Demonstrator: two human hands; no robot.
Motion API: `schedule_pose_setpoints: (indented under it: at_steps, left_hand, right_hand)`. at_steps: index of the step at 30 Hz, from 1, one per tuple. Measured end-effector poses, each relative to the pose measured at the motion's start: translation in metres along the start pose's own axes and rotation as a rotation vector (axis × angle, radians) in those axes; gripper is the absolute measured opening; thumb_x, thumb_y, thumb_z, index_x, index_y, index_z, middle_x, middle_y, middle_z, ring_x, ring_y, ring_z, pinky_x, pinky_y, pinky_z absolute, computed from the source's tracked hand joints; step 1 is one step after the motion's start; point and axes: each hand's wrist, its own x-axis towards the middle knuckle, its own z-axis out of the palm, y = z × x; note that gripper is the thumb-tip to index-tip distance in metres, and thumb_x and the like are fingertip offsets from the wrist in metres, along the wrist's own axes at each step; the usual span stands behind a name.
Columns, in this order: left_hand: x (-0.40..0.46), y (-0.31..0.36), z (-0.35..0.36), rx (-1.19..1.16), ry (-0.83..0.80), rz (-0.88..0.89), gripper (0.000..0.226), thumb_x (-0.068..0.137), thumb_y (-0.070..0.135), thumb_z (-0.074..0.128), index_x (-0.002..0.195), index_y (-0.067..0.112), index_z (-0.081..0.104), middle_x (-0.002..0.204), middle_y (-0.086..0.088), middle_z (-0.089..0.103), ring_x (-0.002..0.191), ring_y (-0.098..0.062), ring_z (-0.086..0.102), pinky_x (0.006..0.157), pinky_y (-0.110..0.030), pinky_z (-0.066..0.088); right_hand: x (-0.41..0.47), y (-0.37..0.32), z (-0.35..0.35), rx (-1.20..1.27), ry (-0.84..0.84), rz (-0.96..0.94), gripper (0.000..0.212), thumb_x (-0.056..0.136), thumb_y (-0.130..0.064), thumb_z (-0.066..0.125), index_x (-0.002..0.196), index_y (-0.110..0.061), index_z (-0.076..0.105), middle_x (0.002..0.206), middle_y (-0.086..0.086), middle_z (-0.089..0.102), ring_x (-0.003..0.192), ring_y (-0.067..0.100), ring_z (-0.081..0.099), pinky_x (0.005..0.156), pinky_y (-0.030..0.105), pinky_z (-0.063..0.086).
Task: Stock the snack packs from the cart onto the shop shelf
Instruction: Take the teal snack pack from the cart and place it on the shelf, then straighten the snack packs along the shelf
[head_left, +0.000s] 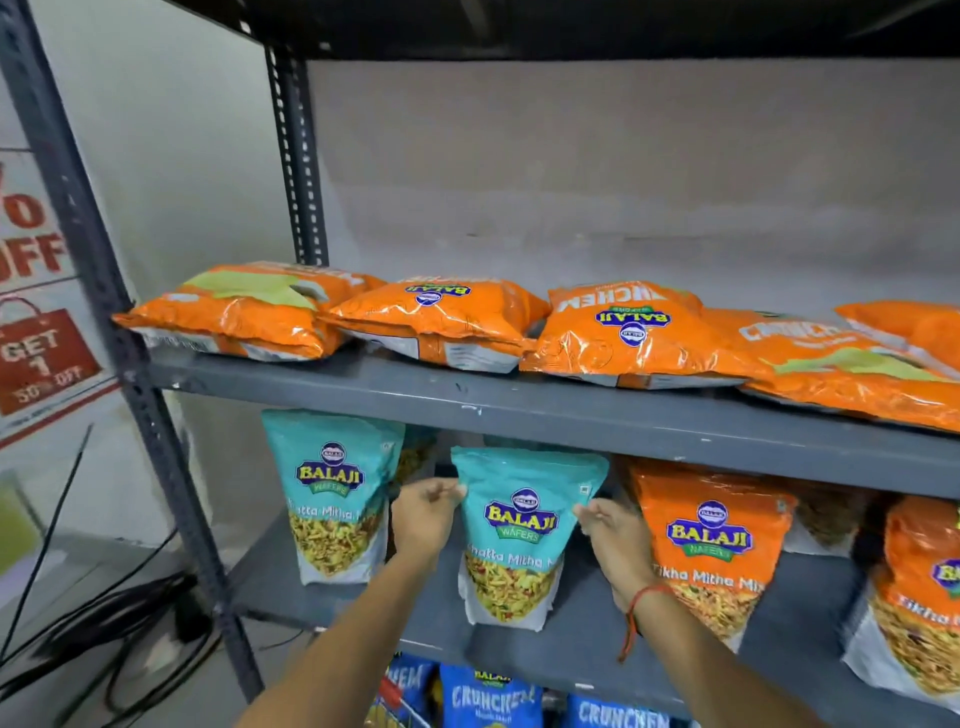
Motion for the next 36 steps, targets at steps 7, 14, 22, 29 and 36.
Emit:
schedule_pose_setpoints:
  at_steps: [7, 14, 22, 29, 36]
  left_hand:
    - [-0.015, -0.038, 0.003, 0.043, -0.235, -0.114, 0.067, 0.059, 0.04, 0.083, 0.116, 0.014, 0.061, 0.11, -0.001, 0.068, 0.102, -0.016, 0.064, 0.097, -0.043, 0.052]
    - [-0.046, -0.108, 0.013, 0.102, -0.278, -0.194, 0.049, 0.064, 0.028, 0.084, 0.102, 0.037, 0.055, 0.102, 0.014, 0.065, 0.09, 0.006, 0.058, 0.076, -0.014, 0.047]
    - [-0.023, -0.128, 0.026, 0.126, -0.205, -0.193, 0.051, 0.061, 0.032, 0.084, 0.104, 0.038, 0.058, 0.101, 0.017, 0.067, 0.106, -0.01, 0.062, 0.096, -0.032, 0.048]
    - [-0.044, -0.114, 0.025, 0.236, -0.028, -0.156, 0.041, 0.064, 0.04, 0.081, 0.094, 0.032, 0.055, 0.093, 0.011, 0.065, 0.093, -0.012, 0.062, 0.086, -0.03, 0.047]
    - [-0.101, -0.063, 0.057, 0.276, -0.114, 0.037, 0.022, 0.07, 0.032, 0.077, 0.087, 0.025, 0.065, 0.075, 0.015, 0.067, 0.072, -0.005, 0.063, 0.069, -0.024, 0.045]
  right_hand:
    - [-0.019, 0.017, 0.0, 0.224, -0.274, 0.083, 0.033, 0.079, -0.031, 0.071, 0.106, -0.019, 0.058, 0.11, 0.0, 0.065, 0.096, 0.008, 0.062, 0.077, 0.027, 0.045]
    - [-0.025, 0.091, 0.022, 0.119, -0.542, 0.247, 0.08, 0.07, -0.003, 0.077, 0.136, -0.011, 0.031, 0.142, 0.008, 0.041, 0.12, 0.017, 0.05, 0.098, 0.026, 0.042]
    - [-0.01, 0.122, 0.044, 0.165, -0.499, 0.214, 0.062, 0.06, -0.019, 0.086, 0.11, -0.029, 0.049, 0.118, 0.0, 0.067, 0.106, 0.006, 0.063, 0.088, 0.023, 0.049]
    - [-0.026, 0.119, 0.036, 0.156, -0.42, 0.206, 0.099, 0.057, -0.026, 0.085, 0.139, -0.031, 0.03, 0.134, -0.005, 0.047, 0.128, 0.016, 0.044, 0.107, 0.038, 0.039]
    - [-0.084, 0.102, -0.034, 0.13, -0.083, 0.126, 0.082, 0.072, -0.023, 0.078, 0.141, -0.027, 0.034, 0.144, 0.0, 0.039, 0.131, 0.02, 0.04, 0.104, 0.034, 0.036]
